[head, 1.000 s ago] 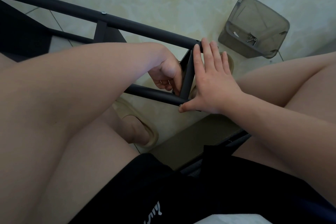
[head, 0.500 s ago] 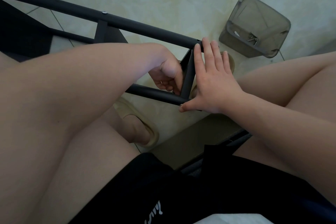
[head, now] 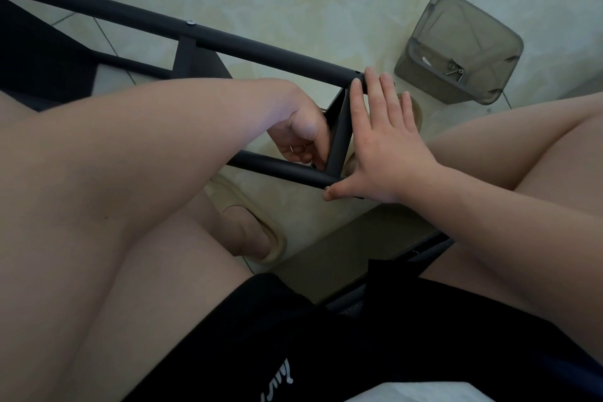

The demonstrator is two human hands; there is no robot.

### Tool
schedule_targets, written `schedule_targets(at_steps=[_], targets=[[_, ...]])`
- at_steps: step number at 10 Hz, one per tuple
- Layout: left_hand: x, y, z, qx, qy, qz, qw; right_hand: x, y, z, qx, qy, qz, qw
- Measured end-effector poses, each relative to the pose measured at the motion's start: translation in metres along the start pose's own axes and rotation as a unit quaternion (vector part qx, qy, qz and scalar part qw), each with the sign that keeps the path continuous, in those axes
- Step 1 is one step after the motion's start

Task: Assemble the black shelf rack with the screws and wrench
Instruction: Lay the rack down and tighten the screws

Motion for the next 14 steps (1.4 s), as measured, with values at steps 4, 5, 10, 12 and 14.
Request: schedule_targets(at_steps=[4,5,10,12,14], targets=[[0.0025,0.0042,-0.0011,-0.020,0.014,0.000,1.000,0.0002,-0.0003,-0.0003,-0.003,-0.002,-0.001,1.000],[0.0024,0.0053,-0.0054,-0.007,0.022,-0.007,1.000,0.0007,-0.0004,-0.0006,-0.004,-0.002,-0.001,1.000],[0.0030,-0.0006,0.0012,-0.019,0.004,-0.005,1.000,-0.0006,-0.0005,0.0006,-0.001,-0.004,-0.001,1.000],[0.0039,0.0004,0.0023,-0.027,0.015,0.001,1.000,-0.0005,0.0001,-0.0002,-0.002,-0.006,0.000,1.000],[0.0005,0.0006,-0.0015,-0.007,0.025,-0.009,1.000,-0.0006,0.0001,-0.0007,-0.005,-0.007,-0.002,1.000]])
Point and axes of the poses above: each hand's wrist, its own y-axis away from the middle knuckle, its own z-axis out of the palm, x = y × z, the point moved 6 cm from there along -y, towards the middle knuckle, and after that the axes turned 14 degrees about y, right-handed, at the moved point
